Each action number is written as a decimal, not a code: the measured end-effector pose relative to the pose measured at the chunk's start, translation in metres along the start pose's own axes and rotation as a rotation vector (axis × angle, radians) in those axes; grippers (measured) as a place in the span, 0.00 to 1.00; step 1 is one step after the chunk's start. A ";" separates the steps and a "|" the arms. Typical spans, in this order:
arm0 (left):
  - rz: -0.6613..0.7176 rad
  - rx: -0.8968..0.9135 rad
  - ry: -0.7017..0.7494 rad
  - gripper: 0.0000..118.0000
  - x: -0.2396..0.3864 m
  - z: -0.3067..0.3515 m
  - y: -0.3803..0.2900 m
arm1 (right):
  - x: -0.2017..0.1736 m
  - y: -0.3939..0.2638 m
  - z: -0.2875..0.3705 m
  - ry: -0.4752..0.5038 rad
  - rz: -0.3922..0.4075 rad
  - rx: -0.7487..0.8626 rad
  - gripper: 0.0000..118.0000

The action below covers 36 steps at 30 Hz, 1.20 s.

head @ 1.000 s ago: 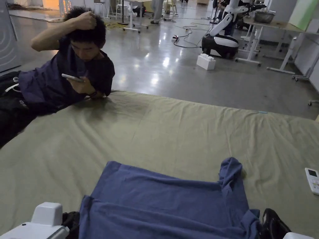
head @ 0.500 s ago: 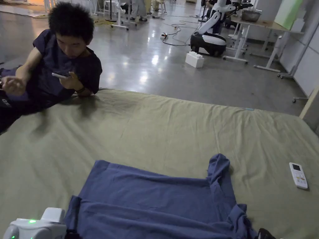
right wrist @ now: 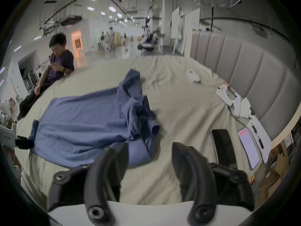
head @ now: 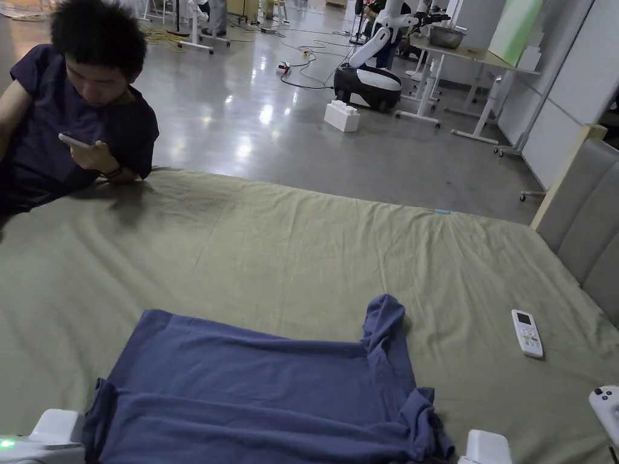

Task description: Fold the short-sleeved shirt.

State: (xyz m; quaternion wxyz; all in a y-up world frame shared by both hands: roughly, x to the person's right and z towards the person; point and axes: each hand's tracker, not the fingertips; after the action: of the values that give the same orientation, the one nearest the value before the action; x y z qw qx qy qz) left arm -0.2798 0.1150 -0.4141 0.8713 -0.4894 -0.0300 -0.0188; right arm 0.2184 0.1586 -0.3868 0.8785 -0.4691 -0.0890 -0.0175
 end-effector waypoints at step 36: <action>0.054 0.191 -0.135 0.06 -0.045 0.063 0.013 | -0.008 -0.014 0.047 0.104 0.054 0.053 0.11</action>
State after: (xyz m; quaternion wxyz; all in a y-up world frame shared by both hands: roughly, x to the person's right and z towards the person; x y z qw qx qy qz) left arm -0.3259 0.1763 -0.3958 0.9102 -0.4050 -0.0771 0.0408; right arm 0.2021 0.1888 -0.3510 0.8942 -0.4463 -0.0307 -0.0158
